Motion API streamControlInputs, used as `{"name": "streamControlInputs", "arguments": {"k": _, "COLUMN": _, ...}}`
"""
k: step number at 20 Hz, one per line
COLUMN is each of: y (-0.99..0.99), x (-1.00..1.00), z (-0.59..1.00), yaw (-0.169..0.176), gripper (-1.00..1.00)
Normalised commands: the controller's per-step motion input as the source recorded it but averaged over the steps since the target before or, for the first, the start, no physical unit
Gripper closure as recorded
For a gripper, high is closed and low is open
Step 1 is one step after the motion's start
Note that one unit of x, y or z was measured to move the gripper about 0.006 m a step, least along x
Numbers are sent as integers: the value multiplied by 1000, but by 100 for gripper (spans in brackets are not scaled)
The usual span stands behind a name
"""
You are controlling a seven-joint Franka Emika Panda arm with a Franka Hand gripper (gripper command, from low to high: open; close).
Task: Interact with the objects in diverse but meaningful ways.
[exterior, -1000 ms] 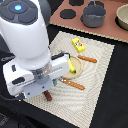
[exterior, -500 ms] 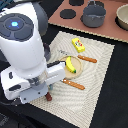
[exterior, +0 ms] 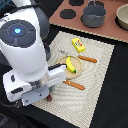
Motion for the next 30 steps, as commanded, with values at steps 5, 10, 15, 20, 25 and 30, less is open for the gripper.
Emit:
{"name": "streamControlInputs", "arguments": {"k": 5, "y": -181, "x": 291, "z": -37, "yaw": 0, "gripper": 100}}
{"name": "streamControlInputs", "arguments": {"k": 10, "y": -43, "x": 420, "z": 231, "yaw": -6, "gripper": 100}}
{"name": "streamControlInputs", "arguments": {"k": 15, "y": 149, "x": 449, "z": 514, "yaw": 0, "gripper": 100}}
{"name": "streamControlInputs", "arguments": {"k": 20, "y": 496, "x": 435, "z": 1000, "yaw": 0, "gripper": 100}}
{"name": "streamControlInputs", "arguments": {"k": 25, "y": 682, "x": 506, "z": 989, "yaw": 0, "gripper": 100}}
{"name": "streamControlInputs", "arguments": {"k": 30, "y": 811, "x": 498, "z": 861, "yaw": 0, "gripper": 100}}
